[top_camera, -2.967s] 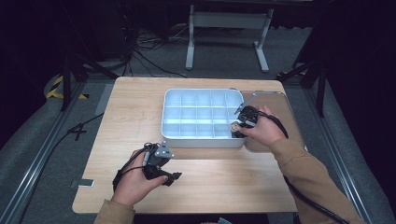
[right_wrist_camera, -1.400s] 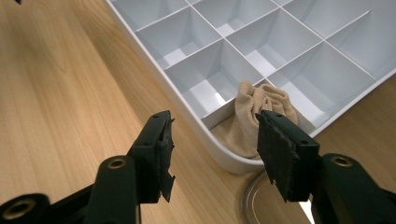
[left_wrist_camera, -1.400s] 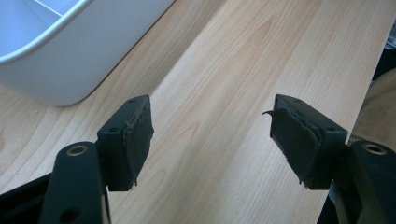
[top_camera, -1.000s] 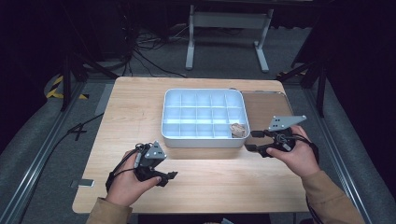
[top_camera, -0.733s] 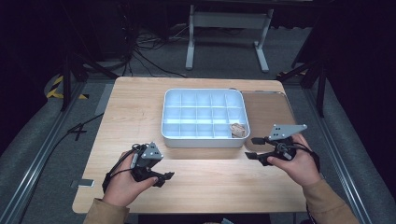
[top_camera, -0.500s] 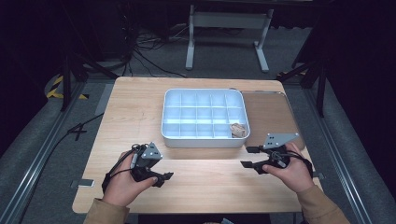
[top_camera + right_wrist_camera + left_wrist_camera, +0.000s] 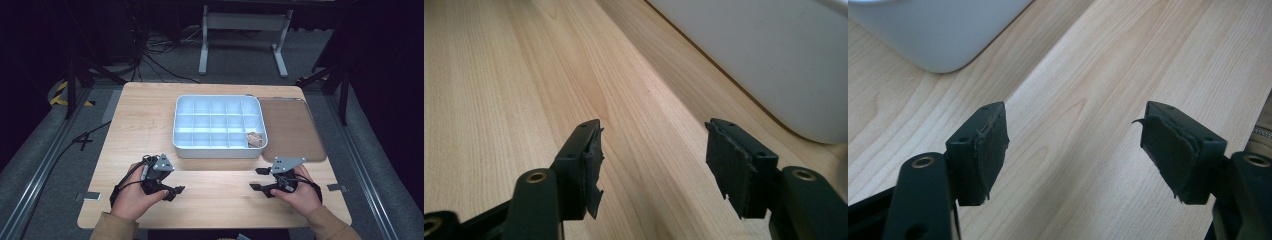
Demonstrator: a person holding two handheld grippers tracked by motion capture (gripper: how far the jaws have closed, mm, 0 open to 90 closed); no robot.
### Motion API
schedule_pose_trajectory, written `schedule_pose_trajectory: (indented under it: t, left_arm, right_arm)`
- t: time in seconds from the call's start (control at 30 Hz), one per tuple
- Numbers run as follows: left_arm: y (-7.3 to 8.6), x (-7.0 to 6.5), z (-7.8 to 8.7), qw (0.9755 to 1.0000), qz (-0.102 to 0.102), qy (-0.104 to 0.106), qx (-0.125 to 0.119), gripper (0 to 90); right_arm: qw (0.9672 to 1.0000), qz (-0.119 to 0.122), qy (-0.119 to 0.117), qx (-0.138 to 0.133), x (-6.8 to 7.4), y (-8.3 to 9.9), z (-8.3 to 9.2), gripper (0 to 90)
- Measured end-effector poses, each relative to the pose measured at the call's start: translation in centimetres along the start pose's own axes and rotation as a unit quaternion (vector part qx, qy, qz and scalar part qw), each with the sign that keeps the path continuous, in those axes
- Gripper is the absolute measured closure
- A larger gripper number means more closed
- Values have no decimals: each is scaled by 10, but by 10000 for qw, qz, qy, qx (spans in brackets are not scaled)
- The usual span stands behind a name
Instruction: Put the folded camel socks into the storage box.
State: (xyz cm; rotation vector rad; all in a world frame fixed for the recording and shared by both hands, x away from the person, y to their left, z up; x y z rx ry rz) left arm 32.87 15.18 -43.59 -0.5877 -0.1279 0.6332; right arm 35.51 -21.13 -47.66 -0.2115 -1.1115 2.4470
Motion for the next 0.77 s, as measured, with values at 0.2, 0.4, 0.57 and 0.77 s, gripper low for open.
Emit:
schedule_pose_trajectory:
  t: [0.2, 0.4, 0.57, 0.77]
  left_arm:
    - [4, 2, -10, 9998, -19, 9, 178, 271]
    - [5, 2, -16, 9995, -56, 59, 302, 265]
    - [9, 2, -23, 9989, -36, 85, 458, 263]
    - [11, 4, -26, 9984, -85, 102, 542, 256]
  right_arm:
    - [9999, 79, 33, -54, 7, 9, -9, 399]
    - [9997, 236, 79, -6, 14, 10, -15, 398]
    - [9995, 279, 72, 93, 17, 13, -19, 391]
    - [9994, 302, 90, 132, 18, 13, -21, 388]
Point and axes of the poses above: each handheld gripper's, and its own axes: z roughly backward along the jaws, y roughly out of its underside, x roughly to its left, the point moved 3 cm from there along -z, roughly forward along the jaws, and after that the axes turned 2 degrees about x, right-handed, at the moved point
